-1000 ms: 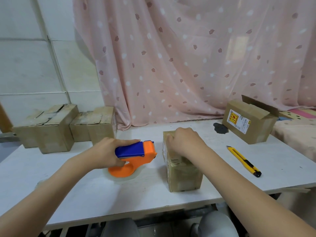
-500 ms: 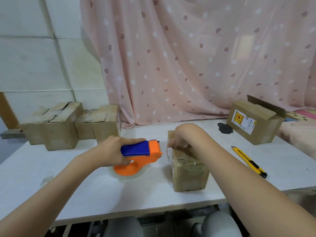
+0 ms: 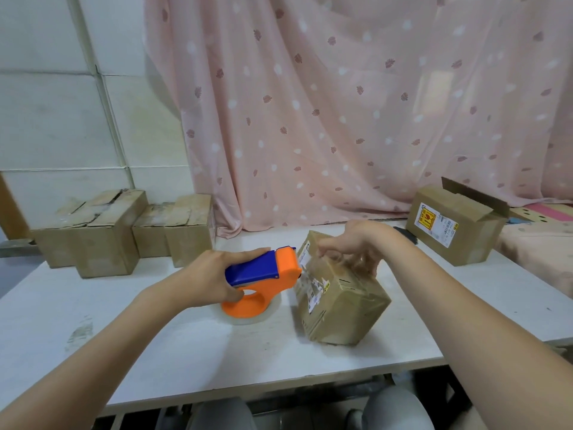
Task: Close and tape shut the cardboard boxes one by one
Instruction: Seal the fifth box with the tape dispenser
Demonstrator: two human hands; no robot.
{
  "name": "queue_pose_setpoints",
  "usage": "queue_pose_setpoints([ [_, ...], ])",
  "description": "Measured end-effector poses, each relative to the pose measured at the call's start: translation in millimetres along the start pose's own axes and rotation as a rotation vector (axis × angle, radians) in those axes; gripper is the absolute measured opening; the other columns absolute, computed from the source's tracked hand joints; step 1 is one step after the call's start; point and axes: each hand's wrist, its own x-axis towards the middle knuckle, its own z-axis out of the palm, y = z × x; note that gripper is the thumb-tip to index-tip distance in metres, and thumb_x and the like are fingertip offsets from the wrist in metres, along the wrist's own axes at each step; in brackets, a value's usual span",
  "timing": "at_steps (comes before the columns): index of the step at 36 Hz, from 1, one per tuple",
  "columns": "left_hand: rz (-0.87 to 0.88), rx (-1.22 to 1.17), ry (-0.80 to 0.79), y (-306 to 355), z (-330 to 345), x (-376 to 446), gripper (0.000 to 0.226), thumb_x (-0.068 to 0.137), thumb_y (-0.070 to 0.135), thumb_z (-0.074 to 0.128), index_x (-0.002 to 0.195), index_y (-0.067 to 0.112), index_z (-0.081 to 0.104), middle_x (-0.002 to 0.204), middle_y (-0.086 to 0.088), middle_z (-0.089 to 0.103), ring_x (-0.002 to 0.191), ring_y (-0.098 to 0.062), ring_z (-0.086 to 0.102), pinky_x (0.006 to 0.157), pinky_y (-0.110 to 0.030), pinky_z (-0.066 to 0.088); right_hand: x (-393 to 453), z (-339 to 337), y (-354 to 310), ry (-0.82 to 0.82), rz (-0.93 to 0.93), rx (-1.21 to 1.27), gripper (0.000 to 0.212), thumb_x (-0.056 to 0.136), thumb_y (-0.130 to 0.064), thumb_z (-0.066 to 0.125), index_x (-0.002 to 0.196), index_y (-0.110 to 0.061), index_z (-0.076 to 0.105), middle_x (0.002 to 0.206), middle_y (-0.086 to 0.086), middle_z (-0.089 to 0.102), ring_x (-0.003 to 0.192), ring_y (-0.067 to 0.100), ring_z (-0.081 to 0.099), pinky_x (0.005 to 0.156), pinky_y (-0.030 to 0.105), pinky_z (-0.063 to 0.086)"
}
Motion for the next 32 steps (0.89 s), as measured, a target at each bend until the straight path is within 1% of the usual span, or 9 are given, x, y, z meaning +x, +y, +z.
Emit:
queue_pose_setpoints([
  [2, 0.023, -0.002, 0.019, 3.2, -0.3, 2.6, 0.084, 0.081, 0.027, 0.074, 0.138, 0.066, 0.026, 0.077, 0.024, 0.055, 0.068, -0.007, 0.053, 0.056, -0.012, 0.04, 6.6, 0.0, 8.6, 0.002, 0.026, 0.112, 0.076, 0.072, -0.047, 0.08, 0.127, -0.006, 0.048, 0.122, 0.024, 0.056, 0.096, 0.046, 0.065, 0.082, 0.062, 0.057],
  [6, 0.034, 0.004, 0.044, 8.3, 4.2, 6.6, 0.087, 0.079, 0.029, 0.072, 0.135, 0.073, 0.022, 0.082, 0.024, 0.057, 0.071, -0.007, 0.054, 0.055, -0.013, 0.04, 12.4, -2.5, 25.0, -0.047, 0.041, 0.229, 0.066, 0.071, -0.047, 0.08, 0.111, -0.001, 0.056, 0.113, 0.024, 0.058, 0.089, 0.043, 0.065, 0.081, 0.06, 0.058],
  [10, 0.029, -0.005, 0.047, 4.6, 10.1, 6.5, 0.089, 0.076, 0.029, 0.071, 0.132, 0.077, 0.022, 0.084, 0.02, 0.058, 0.073, -0.009, 0.054, 0.059, -0.019, 0.042, 14.9, -7.6, 42.1, -0.063, 0.027, 0.286, 0.083, 0.051, -0.054, 0.082, 0.107, 0.004, 0.06, 0.11, 0.025, 0.061, 0.08, 0.042, 0.069, 0.073, 0.061, 0.059],
  [17, 0.011, 0.029, 0.018, 1.9, 8.9, 5.6, 0.089, 0.075, 0.03, 0.07, 0.13, 0.078, 0.02, 0.081, 0.017, 0.058, 0.071, -0.009, 0.053, 0.058, -0.022, 0.042, 21.0, -6.6, 76.1, -0.151, 0.027, 0.496, 0.057, 0.083, -0.038, 0.076, 0.116, 0.003, 0.054, 0.117, 0.03, 0.063, 0.085, 0.046, 0.065, 0.08, 0.061, 0.058],
  [22, 0.011, 0.042, -0.01, 6.8, 10.5, 10.0, 0.088, 0.076, 0.028, 0.071, 0.136, 0.072, 0.025, 0.078, 0.017, 0.057, 0.067, -0.009, 0.052, 0.054, -0.016, 0.037, 28.2, 10.3, 103.4, -0.137, -0.069, 0.612, 0.071, 0.075, -0.051, 0.074, 0.128, -0.005, 0.06, 0.123, 0.026, 0.066, 0.097, 0.042, 0.066, 0.094, 0.058, 0.053],
  [25, 0.026, 0.053, -0.021, 8.7, 11.3, 11.4, 0.087, 0.076, 0.031, 0.071, 0.137, 0.071, 0.025, 0.08, 0.017, 0.058, 0.068, -0.008, 0.052, 0.055, -0.016, 0.037, 30.3, 20.6, 115.6, -0.134, -0.107, 0.695, 0.058, 0.085, -0.047, 0.068, 0.125, -0.005, 0.064, 0.124, 0.023, 0.067, 0.095, 0.036, 0.061, 0.1, 0.059, 0.05],
  [28, 0.023, 0.07, -0.038, 10.1, 10.8, 15.7, 0.086, 0.076, 0.031, 0.069, 0.139, 0.07, 0.025, 0.084, 0.013, 0.061, 0.07, -0.011, 0.054, 0.058, -0.02, 0.042, 33.4, 26.0, 117.9, -0.154, -0.097, 0.751, 0.048, 0.097, -0.04, 0.057, 0.127, -0.003, 0.063, 0.109, 0.021, 0.07, 0.088, 0.031, 0.062, 0.082, 0.042, 0.061],
  [30, 0.019, 0.066, -0.047, 10.3, 11.0, 17.9, 0.086, 0.075, 0.029, 0.068, 0.138, 0.07, 0.026, 0.085, 0.011, 0.062, 0.071, -0.012, 0.054, 0.06, -0.023, 0.044, 37.4, 26.3, 116.9, -0.181, -0.088, 0.747, 0.048, 0.099, -0.038, 0.053, 0.127, -0.001, 0.062, 0.101, 0.018, 0.07, 0.084, 0.03, 0.061, 0.068, 0.032, 0.058],
  [32, 0.013, 0.067, -0.043, 10.2, 11.4, 19.2, 0.087, 0.075, 0.027, 0.068, 0.137, 0.071, 0.026, 0.084, 0.011, 0.062, 0.071, -0.012, 0.054, 0.059, -0.022, 0.043, 40.1, 25.9, 115.6, -0.183, -0.096, 0.713, 0.047, 0.098, -0.039, 0.053, 0.123, -0.001, 0.063, 0.1, 0.017, 0.069, 0.087, 0.032, 0.057, 0.074, 0.034, 0.056],
])
